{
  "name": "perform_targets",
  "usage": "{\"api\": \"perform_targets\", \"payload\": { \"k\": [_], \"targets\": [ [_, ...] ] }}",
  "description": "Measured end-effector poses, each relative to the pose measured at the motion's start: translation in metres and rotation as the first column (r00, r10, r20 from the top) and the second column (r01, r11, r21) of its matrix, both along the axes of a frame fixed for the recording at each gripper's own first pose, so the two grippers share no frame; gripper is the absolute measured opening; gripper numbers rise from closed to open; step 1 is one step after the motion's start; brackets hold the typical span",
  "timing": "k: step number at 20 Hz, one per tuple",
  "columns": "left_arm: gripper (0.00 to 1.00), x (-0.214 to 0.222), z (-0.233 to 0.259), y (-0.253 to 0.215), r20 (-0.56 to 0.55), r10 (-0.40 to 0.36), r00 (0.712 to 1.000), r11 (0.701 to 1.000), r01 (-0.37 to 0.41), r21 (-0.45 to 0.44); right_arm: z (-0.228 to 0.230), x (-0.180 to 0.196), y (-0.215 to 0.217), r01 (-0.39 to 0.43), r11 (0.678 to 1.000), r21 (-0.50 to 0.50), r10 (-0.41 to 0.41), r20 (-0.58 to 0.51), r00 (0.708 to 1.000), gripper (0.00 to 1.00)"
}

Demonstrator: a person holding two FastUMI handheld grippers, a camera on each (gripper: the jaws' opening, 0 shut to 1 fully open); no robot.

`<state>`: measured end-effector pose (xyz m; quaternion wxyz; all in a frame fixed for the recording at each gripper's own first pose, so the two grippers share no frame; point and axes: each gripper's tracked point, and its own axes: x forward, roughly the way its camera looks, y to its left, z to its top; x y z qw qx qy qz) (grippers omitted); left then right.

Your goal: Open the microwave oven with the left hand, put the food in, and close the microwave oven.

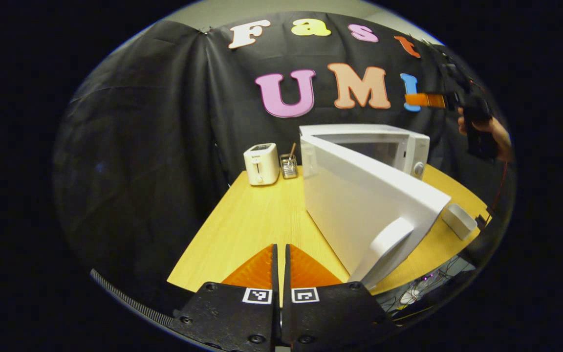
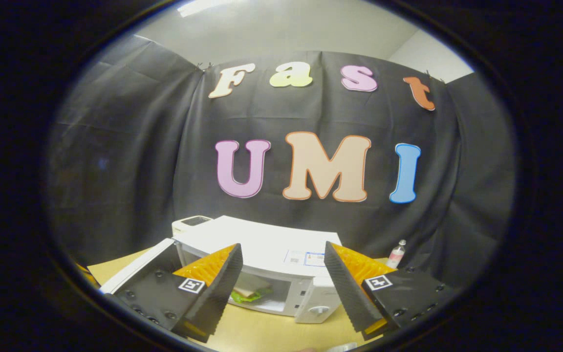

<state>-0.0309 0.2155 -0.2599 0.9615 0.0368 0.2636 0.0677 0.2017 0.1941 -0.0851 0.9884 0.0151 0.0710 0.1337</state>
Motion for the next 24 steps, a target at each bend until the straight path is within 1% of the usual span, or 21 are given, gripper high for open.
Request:
{"api": "perform_targets", "payload": {
  "k": [4,8,10,13,17,21,24],
  "targets": [
    [0.00,0.001,-0.015,-0.032,-0.049,-0.072,0.996,0.997,0.071,-0.021,0.007,-0.001,-0.015,0.024,1.000,0.004,-0.024,0.009,1.000,0.96],
    [0.00,0.007,-0.014,-0.056,-0.044,-0.124,0.991,0.992,0.123,-0.034,0.007,-0.003,-0.027,0.040,0.999,0.006,-0.040,-0.001,0.999,0.96],
    [0.01,0.012,-0.012,-0.062,-0.043,-0.150,0.988,0.989,0.150,-0.012,0.011,-0.004,-0.033,0.049,0.999,0.008,-0.049,0.014,0.999,0.97],
    [0.01,0.018,-0.013,-0.071,-0.050,-0.185,0.982,0.983,0.184,-0.016,0.007,-0.006,-0.040,0.050,0.999,0.019,-0.050,0.003,0.999,0.96],
    [0.01,0.032,-0.005,-0.088,-0.031,-0.222,0.975,0.975,0.222,-0.009,0.008,-0.008,-0.055,0.065,0.997,0.041,-0.065,0.004,0.998,0.97],
    [0.00,0.049,-0.006,-0.114,-0.020,-0.256,0.966,0.966,0.255,-0.036,0.009,-0.013,-0.063,0.061,0.997,0.052,-0.061,0.004,0.998,0.97],
    [0.01,0.059,-0.006,-0.136,-0.018,-0.303,0.953,0.952,0.302,-0.041,0.005,-0.017,-0.062,0.038,0.997,0.065,-0.038,0.001,0.999,0.97]
  ]
}}
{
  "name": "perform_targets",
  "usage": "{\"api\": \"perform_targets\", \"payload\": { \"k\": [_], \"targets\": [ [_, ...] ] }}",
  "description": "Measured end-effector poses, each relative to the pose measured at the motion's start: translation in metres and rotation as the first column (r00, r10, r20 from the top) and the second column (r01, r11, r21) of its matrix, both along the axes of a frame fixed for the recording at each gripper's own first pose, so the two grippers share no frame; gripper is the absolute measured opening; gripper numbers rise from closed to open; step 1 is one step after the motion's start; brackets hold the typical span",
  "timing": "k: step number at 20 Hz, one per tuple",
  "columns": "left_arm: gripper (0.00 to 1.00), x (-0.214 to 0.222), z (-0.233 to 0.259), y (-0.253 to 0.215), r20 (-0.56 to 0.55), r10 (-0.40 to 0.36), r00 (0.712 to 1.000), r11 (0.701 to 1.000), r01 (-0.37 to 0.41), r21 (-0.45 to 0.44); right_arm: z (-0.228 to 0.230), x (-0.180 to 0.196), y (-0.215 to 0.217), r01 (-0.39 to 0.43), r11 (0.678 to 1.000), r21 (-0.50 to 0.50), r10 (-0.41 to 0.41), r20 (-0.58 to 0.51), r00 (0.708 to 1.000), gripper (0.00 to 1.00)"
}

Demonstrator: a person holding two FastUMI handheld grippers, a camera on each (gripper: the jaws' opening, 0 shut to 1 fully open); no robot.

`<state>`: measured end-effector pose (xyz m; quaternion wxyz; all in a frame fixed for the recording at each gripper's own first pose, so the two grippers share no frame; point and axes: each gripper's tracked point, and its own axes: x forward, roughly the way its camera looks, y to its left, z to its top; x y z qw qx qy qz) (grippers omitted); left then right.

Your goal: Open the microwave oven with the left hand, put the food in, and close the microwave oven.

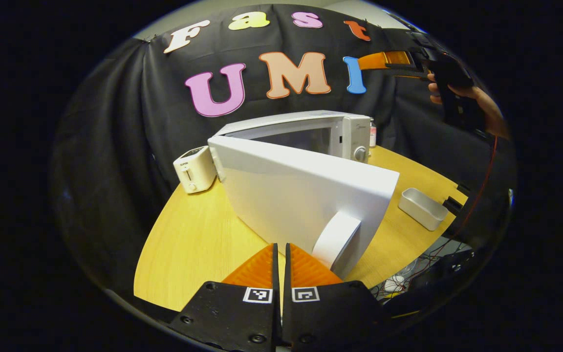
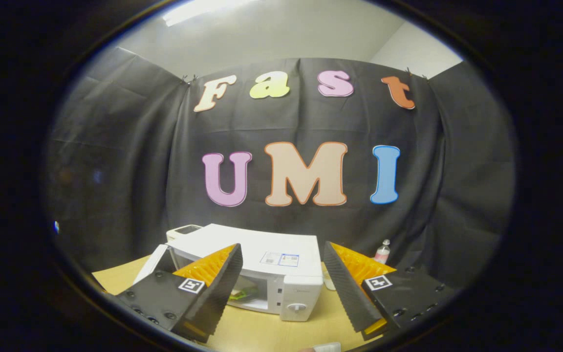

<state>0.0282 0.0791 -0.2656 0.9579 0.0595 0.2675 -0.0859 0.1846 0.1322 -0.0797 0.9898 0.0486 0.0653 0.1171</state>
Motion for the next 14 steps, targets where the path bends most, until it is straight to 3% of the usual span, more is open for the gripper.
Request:
{"api": "perform_targets", "payload": {
  "k": [8,14],
  "targets": [
    [0.00,0.040,0.002,-0.048,0.009,-0.136,0.991,0.991,0.136,0.007,0.010,-0.004,-0.016,0.001,1.000,0.018,-0.001,0.030,1.000,0.97],
    [0.00,0.077,0.004,-0.064,0.020,-0.162,0.987,0.987,0.162,-0.003,0.015,-0.006,-0.039,0.024,1.000,0.011,-0.025,0.048,0.999,0.96]
  ]
}}
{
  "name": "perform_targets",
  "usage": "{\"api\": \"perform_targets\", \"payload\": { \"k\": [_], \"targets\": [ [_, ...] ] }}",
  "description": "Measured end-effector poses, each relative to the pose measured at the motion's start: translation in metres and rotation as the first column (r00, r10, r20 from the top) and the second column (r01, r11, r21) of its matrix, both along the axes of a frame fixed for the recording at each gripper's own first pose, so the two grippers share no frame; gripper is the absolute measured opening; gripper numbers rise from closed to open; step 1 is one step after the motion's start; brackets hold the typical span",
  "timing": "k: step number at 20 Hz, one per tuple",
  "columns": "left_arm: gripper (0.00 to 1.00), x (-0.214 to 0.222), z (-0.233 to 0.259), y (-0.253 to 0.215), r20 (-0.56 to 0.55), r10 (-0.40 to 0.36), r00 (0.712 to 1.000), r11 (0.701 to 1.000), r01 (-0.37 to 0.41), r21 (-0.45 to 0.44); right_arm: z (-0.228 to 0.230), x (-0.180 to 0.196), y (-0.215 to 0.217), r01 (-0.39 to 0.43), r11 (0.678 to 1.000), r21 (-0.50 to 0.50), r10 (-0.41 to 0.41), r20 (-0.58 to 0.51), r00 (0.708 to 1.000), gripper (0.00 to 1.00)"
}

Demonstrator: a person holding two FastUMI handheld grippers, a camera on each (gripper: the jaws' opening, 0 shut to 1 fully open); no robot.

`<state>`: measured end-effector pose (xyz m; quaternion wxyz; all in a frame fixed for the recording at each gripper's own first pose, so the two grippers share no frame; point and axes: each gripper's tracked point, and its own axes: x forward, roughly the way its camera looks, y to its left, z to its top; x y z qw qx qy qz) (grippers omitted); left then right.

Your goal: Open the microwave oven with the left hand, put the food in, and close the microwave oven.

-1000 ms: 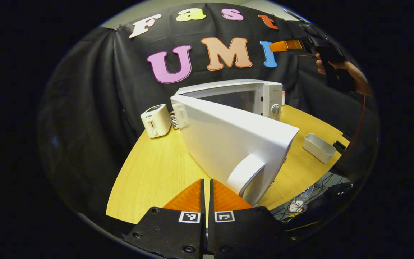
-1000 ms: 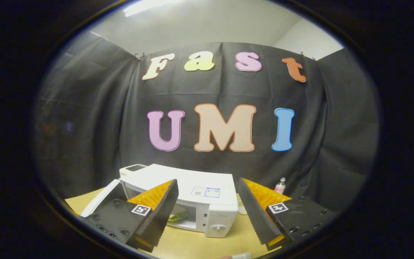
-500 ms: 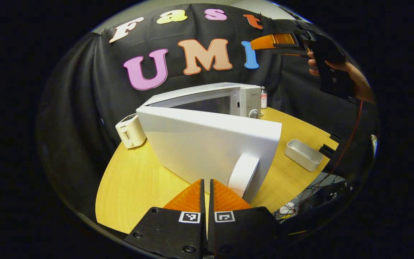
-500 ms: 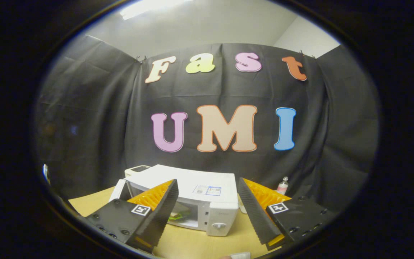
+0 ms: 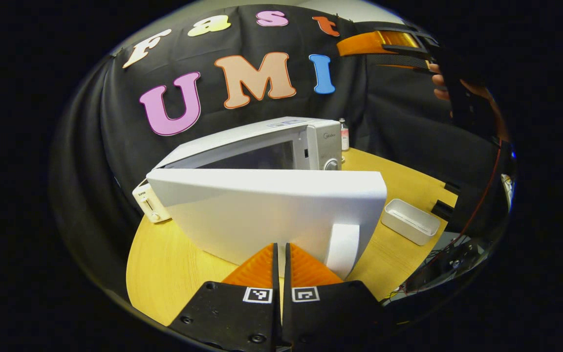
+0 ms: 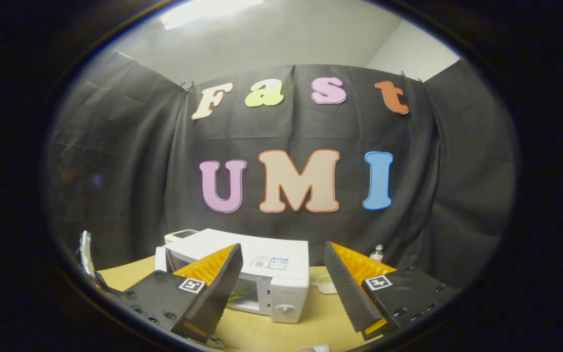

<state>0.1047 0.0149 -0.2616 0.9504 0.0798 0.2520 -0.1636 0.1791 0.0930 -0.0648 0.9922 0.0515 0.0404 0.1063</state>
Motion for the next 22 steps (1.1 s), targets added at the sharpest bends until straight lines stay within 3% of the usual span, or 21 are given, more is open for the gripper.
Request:
{"api": "perform_targets", "payload": {
  "k": [10,22],
  "targets": [
    [0.00,0.060,0.015,-0.021,0.037,-0.006,0.999,1.000,0.006,-0.020,-0.002,0.002,-0.039,0.054,0.999,0.009,-0.054,0.004,0.999,0.96],
    [0.00,0.121,0.037,-0.039,0.099,0.010,0.995,1.000,-0.007,-0.027,-0.006,0.011,-0.054,0.057,0.998,0.015,-0.057,-0.001,0.998,0.96]
  ]
}}
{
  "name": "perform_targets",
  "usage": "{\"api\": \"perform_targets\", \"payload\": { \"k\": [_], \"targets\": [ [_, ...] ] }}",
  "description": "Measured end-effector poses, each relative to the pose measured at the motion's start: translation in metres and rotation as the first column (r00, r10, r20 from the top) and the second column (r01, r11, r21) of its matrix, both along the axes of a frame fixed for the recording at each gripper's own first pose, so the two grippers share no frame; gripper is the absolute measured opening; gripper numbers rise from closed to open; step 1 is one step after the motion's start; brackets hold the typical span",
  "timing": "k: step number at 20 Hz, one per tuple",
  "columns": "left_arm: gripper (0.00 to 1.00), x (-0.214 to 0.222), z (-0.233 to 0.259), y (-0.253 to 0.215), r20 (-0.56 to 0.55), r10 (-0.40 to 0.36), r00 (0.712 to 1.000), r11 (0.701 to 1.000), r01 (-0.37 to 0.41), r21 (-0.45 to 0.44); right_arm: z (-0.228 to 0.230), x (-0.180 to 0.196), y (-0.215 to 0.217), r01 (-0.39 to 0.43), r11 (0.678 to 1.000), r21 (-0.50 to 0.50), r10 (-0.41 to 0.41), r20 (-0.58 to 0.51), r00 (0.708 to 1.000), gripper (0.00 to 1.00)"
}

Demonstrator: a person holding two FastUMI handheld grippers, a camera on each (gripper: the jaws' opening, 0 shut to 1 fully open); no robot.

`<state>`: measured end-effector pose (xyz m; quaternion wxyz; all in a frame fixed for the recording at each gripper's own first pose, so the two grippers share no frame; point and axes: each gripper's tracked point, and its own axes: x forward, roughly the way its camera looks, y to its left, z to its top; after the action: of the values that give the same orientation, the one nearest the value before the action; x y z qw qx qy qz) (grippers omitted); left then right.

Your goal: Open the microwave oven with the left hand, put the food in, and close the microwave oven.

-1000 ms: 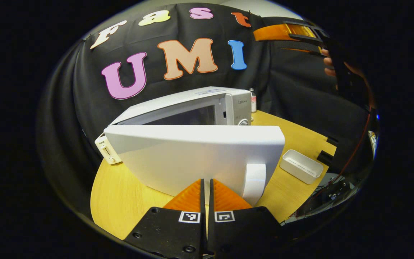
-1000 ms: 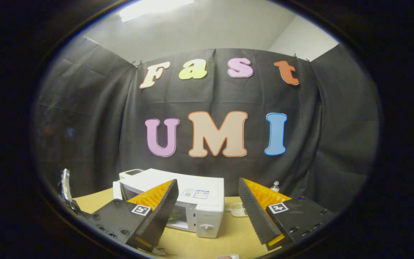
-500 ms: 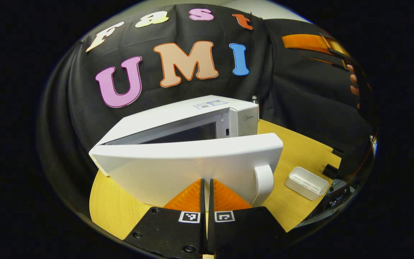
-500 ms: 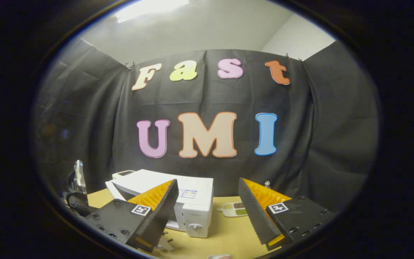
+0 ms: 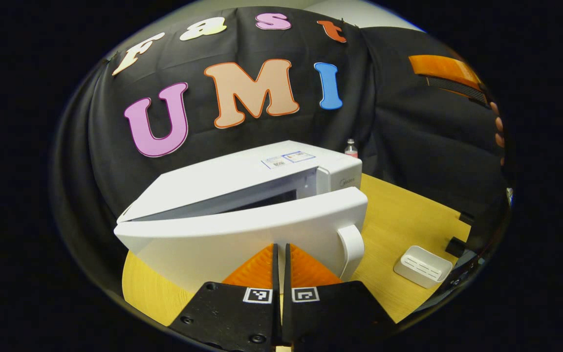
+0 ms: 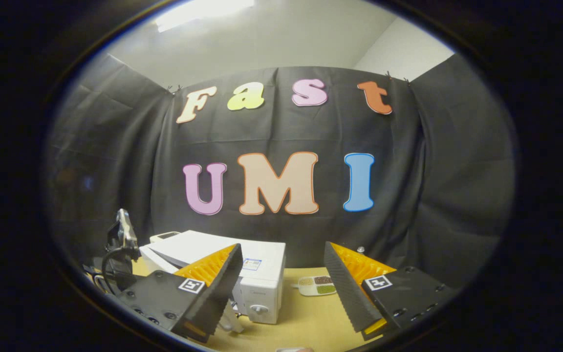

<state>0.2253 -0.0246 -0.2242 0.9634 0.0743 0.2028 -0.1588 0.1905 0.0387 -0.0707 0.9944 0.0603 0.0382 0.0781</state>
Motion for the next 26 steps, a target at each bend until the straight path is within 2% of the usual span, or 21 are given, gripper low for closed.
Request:
{"api": "perform_targets", "payload": {
  "k": [8,12,15,18,22,26],
  "targets": [
    [0.00,0.031,0.015,-0.003,0.039,0.035,0.999,0.999,-0.034,-0.017,-0.002,0.008,0.000,-0.009,1.000,0.002,0.009,-0.001,1.000,0.96],
    [0.00,0.045,0.015,0.000,0.055,0.075,0.996,0.997,-0.076,0.012,-0.004,0.013,0.004,-0.019,1.000,0.014,0.019,-0.001,1.000,0.96],
    [0.00,0.050,0.029,-0.011,0.111,0.051,0.993,0.999,-0.052,0.011,-0.006,0.014,0.007,-0.025,1.000,0.010,0.025,-0.001,1.000,0.97],
    [0.00,0.052,0.029,-0.020,0.121,0.028,0.992,0.999,-0.030,0.021,-0.008,0.016,0.008,-0.023,1.000,0.013,0.023,-0.004,1.000,0.96],
    [0.00,0.048,0.016,-0.026,0.078,0.033,0.996,0.999,-0.031,-0.025,-0.009,0.019,0.005,-0.013,1.000,0.022,0.013,-0.005,1.000,0.96],
    [0.01,0.053,0.018,-0.029,0.081,0.048,0.996,0.998,-0.046,-0.034,-0.013,0.018,0.002,-0.003,1.000,0.027,0.004,-0.015,1.000,0.96]
  ]
}}
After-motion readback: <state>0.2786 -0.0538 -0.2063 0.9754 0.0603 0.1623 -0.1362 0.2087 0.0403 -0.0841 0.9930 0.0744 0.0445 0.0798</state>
